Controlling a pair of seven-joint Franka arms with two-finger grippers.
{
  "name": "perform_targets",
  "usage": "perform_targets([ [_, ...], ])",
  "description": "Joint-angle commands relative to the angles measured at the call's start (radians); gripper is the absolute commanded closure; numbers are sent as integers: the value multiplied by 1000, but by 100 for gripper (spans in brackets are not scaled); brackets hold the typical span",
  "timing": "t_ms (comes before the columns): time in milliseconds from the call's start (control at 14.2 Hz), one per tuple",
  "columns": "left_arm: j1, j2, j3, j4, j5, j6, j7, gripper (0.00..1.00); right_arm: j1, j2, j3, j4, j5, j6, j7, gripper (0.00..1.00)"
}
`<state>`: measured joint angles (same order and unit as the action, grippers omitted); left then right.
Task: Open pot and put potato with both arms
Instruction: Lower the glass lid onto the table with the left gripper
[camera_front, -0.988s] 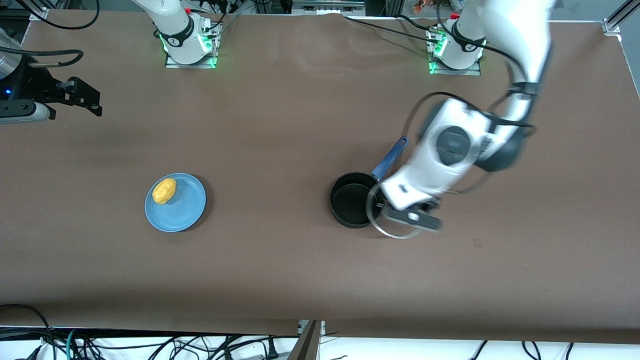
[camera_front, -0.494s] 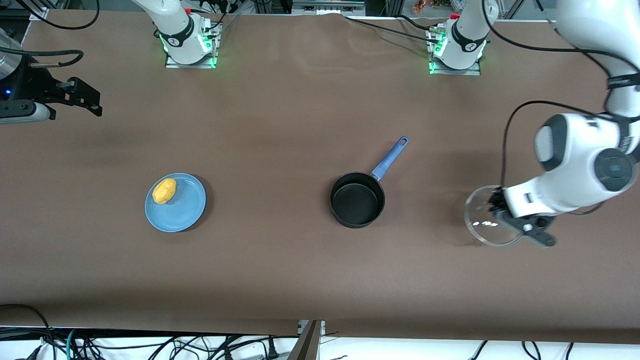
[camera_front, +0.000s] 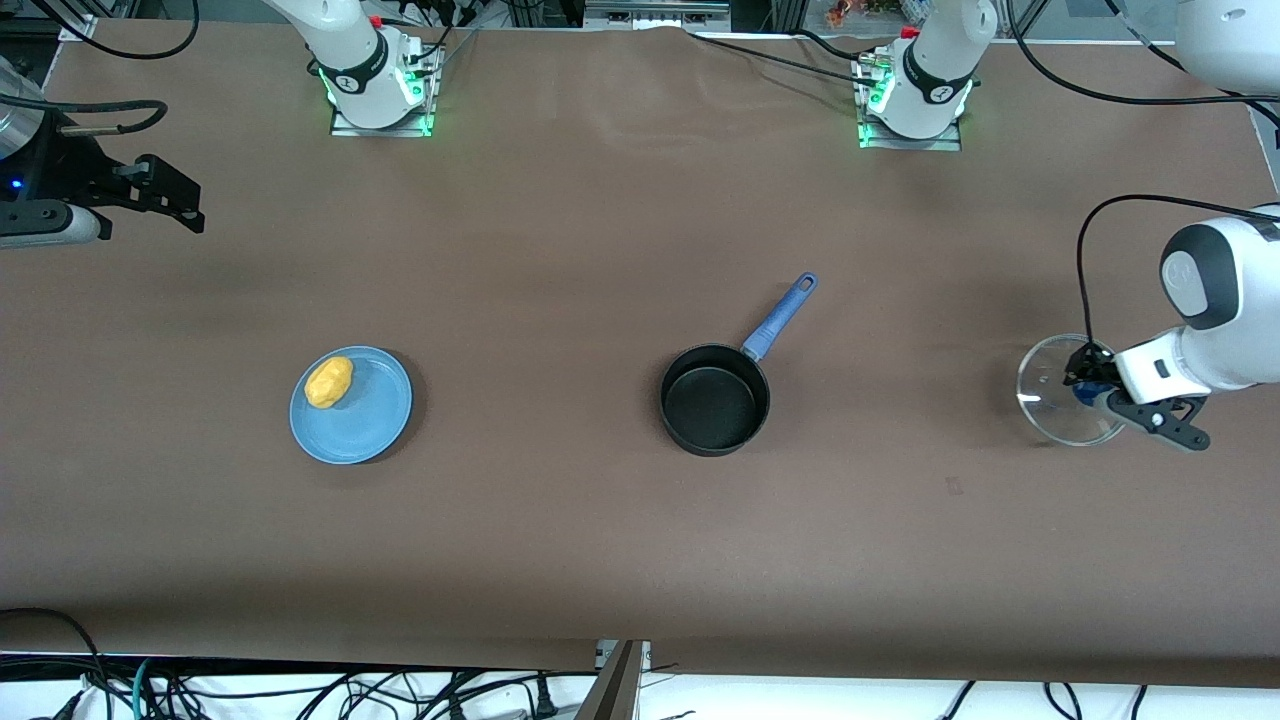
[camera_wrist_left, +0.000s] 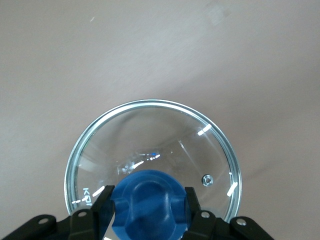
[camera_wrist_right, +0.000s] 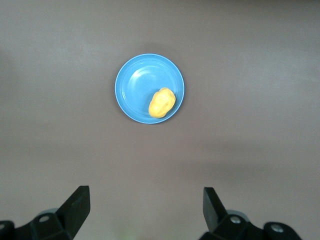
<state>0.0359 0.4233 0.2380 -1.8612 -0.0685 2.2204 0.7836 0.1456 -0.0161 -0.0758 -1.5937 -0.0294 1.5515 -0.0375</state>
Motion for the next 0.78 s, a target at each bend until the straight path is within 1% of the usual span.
perform_targets([
  [0,36,-15,-2,-91,-31,103,91,53,-1,7,1,17,-9,-2,2,0],
  [212,77,14,-2,-95,-48,123,134,53,-4,7,-1,15,-7,-1,1,0],
  [353,91,31,-2,-131,-92,203,187,52,-6,8,-1,15,-12,-1,1,0],
  [424,101,46,-2,-136,-103,217,201,52,-4,8,-1,15,-12,1,1,0],
  [635,105,71,-2,-133,-108,225,207,46,-4,8,-1,17,-12,7,1,0],
  [706,108,74,-2,-130,-109,225,207,42,-4,8,-1,15,-17,18,4,0],
])
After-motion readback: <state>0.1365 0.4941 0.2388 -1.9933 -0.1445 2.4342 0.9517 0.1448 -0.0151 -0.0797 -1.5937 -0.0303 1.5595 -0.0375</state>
